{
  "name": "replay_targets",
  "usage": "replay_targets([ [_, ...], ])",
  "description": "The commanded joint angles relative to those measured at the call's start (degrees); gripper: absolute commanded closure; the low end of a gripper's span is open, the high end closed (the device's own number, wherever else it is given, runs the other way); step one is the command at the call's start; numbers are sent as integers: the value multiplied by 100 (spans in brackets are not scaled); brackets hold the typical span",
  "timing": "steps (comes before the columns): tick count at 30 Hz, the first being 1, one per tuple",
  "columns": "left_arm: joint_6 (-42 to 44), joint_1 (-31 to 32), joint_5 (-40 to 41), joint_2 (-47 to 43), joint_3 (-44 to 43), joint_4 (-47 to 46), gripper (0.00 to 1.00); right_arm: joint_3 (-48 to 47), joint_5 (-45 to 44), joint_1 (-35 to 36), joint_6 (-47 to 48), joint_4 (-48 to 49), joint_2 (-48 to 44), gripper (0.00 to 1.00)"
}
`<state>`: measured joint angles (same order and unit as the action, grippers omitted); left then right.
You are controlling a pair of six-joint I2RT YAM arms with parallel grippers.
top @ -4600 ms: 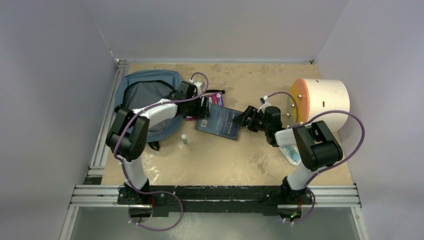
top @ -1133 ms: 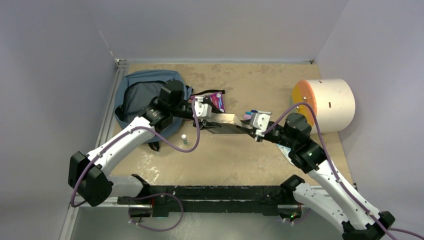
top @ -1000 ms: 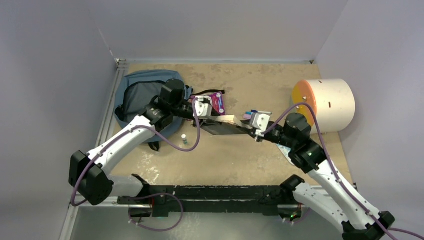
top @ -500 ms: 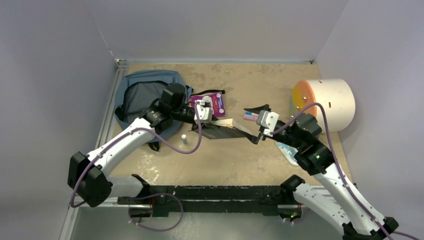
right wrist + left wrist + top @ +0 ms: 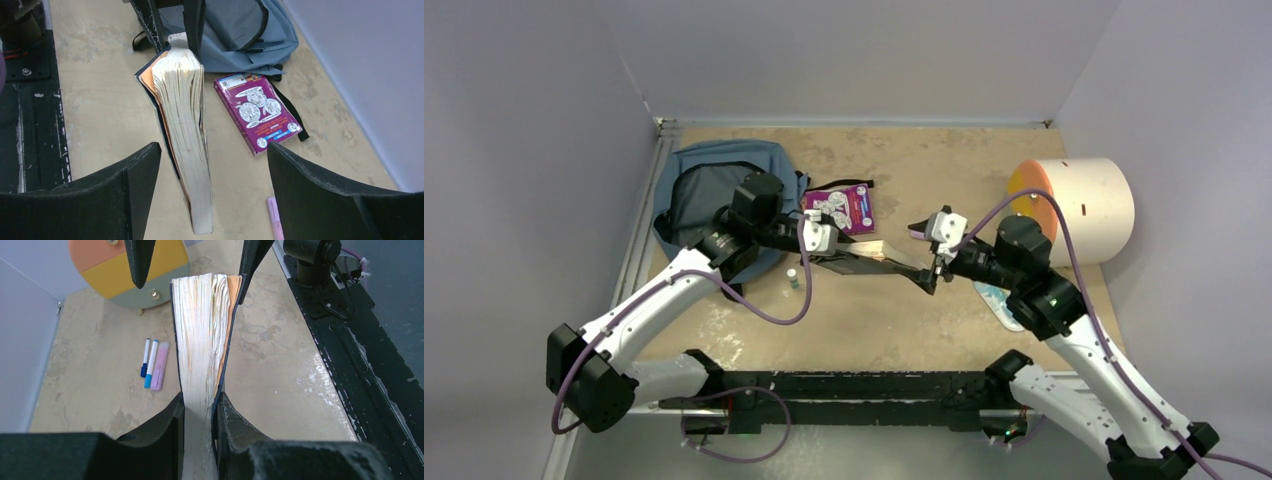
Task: Pack the student bag
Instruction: Pick up the book from the center of the board.
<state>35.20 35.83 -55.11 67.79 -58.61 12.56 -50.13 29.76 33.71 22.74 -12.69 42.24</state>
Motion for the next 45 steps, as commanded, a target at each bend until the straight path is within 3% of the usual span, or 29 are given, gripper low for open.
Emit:
replay_targets([
  [1, 208, 31, -375, -214, -198, -652, 100, -25, 338, 11, -30, 146, 113, 21],
  [11, 243, 29, -452, -264, -250, -599, 100, -80, 454, 18, -147, 501, 807, 46],
  [21, 330, 34, -523, -295, -286, -573, 100, -53, 789, 23, -182, 647, 992, 63],
  [23, 326, 29, -510, -271, -315, -570, 100, -58, 851, 26, -153, 604, 1020, 72],
  [27, -4, 31, -191, -196, -393, -681, 100, -63, 699, 30, -114, 678, 915, 100],
  [29, -240, 29, 167, -158, -457, -621, 94, 58, 373, 30, -395, 1036, 705, 100],
  [35, -1304, 24, 1556, -383, -263, -725, 58, 638, -1138, 31, -2013, 2429, 16, 100],
  [38, -2192, 21, 2908, -690, -4, -926, 44, 587, -1731, 30, -2680, 2439, 44, 100],
  [42, -3213, -27, 5008, -777, -8, -532, 34, 439, -2185, 32, -3229, 2123, 226, 100],
  [45, -4173, -484, 5478, -539, -369, 435, 31, 352, -2514, 31, -3538, 1916, 323, 100],
])
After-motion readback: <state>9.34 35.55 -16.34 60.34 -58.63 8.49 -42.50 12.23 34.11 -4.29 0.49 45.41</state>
